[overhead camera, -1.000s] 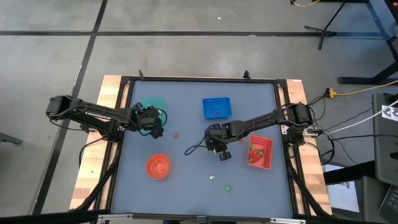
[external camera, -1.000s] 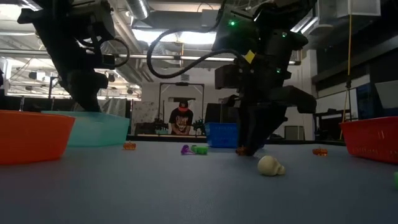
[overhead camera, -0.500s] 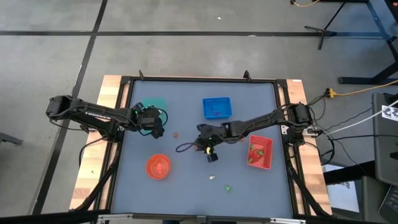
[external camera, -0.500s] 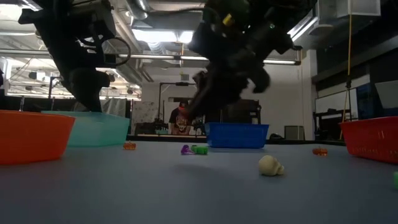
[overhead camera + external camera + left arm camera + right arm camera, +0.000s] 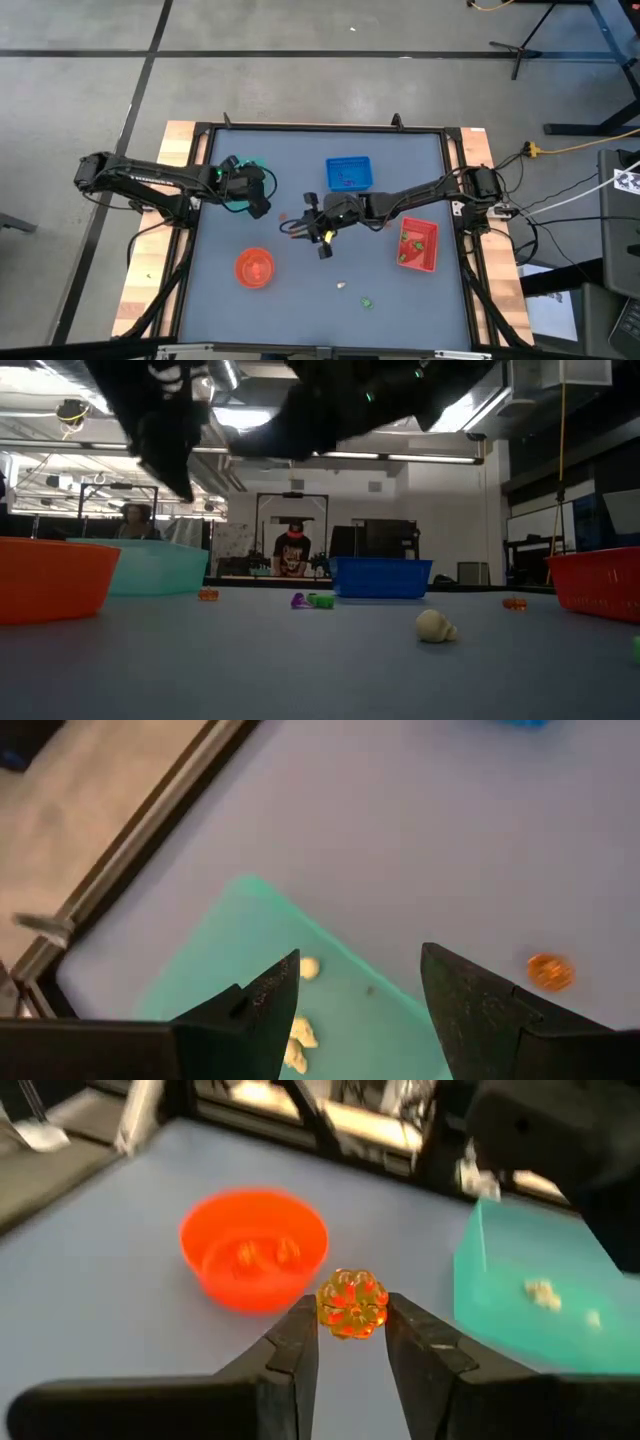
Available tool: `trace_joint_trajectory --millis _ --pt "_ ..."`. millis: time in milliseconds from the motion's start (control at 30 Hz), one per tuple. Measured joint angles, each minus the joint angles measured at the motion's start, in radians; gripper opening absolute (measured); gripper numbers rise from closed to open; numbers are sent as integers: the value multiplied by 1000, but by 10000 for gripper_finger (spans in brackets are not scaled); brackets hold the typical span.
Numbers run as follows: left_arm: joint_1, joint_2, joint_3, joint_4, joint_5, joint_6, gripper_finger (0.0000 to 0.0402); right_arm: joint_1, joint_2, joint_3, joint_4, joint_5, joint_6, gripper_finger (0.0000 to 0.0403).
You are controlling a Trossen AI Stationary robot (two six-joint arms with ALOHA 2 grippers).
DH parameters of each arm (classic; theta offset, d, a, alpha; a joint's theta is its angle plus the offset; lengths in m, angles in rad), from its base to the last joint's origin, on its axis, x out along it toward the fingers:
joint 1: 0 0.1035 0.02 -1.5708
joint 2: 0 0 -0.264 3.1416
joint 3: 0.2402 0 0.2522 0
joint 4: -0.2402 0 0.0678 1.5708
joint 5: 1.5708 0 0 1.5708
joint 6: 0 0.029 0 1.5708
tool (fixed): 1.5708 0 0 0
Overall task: Sort Halloween decoration
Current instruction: Put the orange pumpkin toy into the orange bowl
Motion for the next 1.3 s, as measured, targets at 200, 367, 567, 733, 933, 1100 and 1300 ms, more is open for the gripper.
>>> trace_joint_trajectory --millis 200,367,567,733,933,1100,1300 --pt "0 0 118 -49 -6 61 192 18 60 137 -3 -28 43 104" --pt "1 0 187 -95 -27 81 192 46 151 237 -13 -34 45 104" --pt "4 0 213 -117 -46 105 192 74 274 314 3 -29 45 104" --pt "3 0 214 -123 -47 104 192 84 349 349 5 -26 45 104" --pt "3 0 214 -123 -47 104 192 85 400 357 8 -22 45 104" --pt "3 0 213 -122 -48 103 192 85 410 358 7 -22 45 104" --pt "3 0 214 -122 -48 103 192 85 410 358 14 -23 45 115"
